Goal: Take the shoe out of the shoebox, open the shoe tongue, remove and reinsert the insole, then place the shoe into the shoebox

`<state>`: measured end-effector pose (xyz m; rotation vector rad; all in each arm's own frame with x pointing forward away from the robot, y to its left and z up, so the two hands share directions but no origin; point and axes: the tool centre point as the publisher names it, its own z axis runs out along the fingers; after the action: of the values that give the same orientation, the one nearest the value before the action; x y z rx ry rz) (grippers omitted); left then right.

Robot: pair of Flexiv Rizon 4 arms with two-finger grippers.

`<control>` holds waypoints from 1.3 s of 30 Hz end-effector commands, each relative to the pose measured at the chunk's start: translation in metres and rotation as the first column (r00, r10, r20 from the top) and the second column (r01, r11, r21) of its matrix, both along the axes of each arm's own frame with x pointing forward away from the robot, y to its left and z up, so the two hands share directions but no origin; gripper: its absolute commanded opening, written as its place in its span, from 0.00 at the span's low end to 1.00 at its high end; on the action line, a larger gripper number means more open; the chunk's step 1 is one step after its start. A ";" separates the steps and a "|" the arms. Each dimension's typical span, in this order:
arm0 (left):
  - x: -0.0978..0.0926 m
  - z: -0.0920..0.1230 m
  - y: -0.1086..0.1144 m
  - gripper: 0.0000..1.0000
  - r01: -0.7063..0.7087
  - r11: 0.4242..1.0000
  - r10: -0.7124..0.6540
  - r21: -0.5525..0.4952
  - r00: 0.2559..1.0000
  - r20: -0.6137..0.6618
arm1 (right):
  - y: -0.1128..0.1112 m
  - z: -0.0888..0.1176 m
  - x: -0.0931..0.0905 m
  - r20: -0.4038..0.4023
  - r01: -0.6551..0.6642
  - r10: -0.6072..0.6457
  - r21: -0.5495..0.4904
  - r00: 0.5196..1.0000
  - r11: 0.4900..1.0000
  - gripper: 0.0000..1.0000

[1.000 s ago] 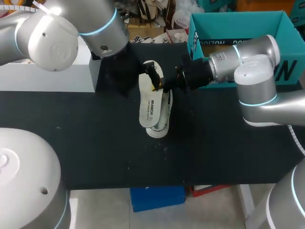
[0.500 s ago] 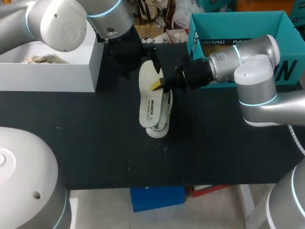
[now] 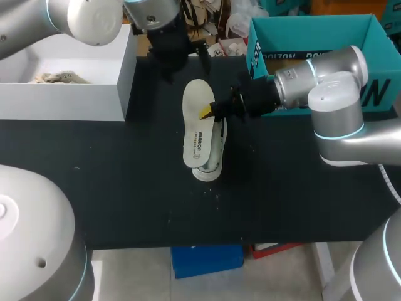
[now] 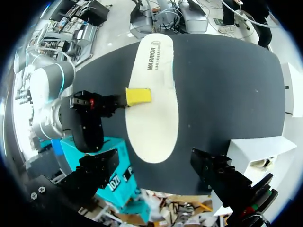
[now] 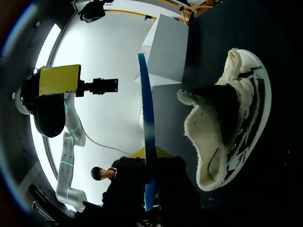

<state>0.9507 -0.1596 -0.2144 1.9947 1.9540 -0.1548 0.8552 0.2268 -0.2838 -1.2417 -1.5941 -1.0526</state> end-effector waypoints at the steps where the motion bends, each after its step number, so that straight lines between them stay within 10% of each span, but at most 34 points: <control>1: 0.020 -0.005 -0.008 1.00 0.006 1.000 -0.006 0.014 1.000 -0.014 | 0.002 -0.001 0.000 0.000 0.002 -0.002 -0.001 1.000 1.000 0.00; 11: 0.019 -0.004 -0.014 1.00 -0.003 1.000 0.003 0.012 1.000 -0.005 | 0.002 -0.001 0.000 0.000 0.002 -0.002 -0.001 1.000 1.000 0.00; 39: -0.138 -0.025 0.009 1.00 -0.047 0.999 0.048 0.021 0.995 -0.086 | 0.002 -0.001 0.000 0.000 0.002 -0.002 -0.001 1.000 1.000 0.00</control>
<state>0.8272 -0.1574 -0.2388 2.0159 2.0827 -0.2577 0.8552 0.2268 -0.2838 -1.2417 -1.5941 -1.0526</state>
